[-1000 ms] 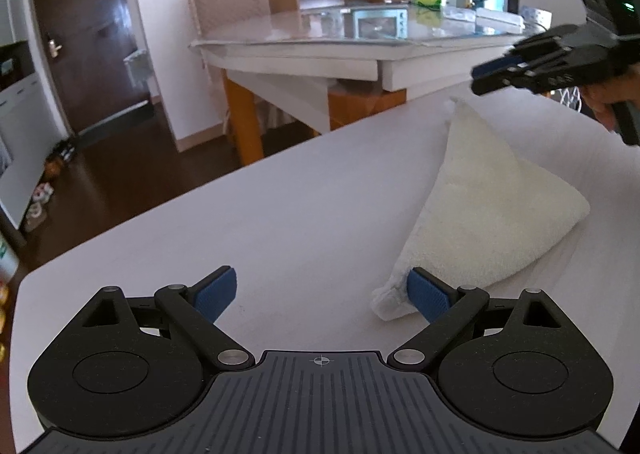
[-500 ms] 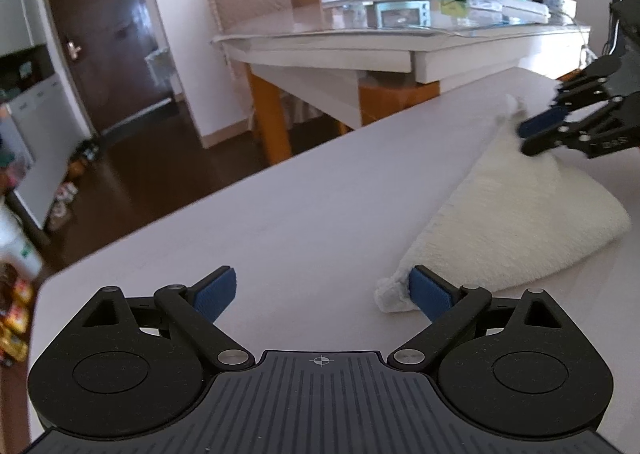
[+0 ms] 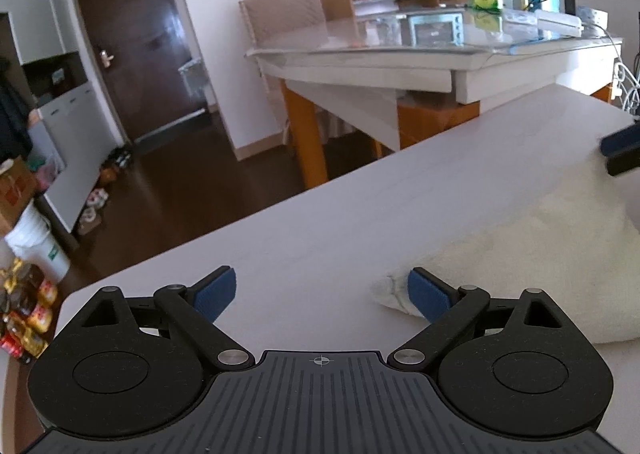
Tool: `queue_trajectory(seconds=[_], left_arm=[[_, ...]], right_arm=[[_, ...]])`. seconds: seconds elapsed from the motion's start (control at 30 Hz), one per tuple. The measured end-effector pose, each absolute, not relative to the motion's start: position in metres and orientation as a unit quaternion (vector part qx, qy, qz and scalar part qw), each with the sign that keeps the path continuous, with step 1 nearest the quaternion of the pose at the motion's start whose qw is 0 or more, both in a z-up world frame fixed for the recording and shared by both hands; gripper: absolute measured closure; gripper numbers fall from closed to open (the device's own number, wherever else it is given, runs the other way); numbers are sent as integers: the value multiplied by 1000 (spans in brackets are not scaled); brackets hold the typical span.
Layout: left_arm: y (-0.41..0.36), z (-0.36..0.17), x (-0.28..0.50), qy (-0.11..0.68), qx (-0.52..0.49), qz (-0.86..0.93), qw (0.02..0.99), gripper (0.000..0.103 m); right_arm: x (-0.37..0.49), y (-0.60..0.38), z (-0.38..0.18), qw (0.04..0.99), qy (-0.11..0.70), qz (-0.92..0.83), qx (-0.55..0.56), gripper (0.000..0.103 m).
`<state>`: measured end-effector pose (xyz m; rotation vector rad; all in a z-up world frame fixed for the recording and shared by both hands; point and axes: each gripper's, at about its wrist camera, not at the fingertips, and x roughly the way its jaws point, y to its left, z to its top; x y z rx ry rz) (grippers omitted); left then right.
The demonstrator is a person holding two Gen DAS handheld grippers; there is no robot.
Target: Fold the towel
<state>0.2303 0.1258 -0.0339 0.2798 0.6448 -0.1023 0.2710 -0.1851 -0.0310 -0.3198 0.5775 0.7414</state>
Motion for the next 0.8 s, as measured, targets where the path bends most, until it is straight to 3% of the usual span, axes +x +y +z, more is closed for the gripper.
queue_trajectory(seconds=[0.27,0.8], left_arm=[[124,-40,237,327,136,-47,934,6],[106,-38,209,321,123,-61,937,7]], right_arm=[[286,-183,-46,877,300,344,-150,90],[238,-156,-44,856,287,400,-156,83]])
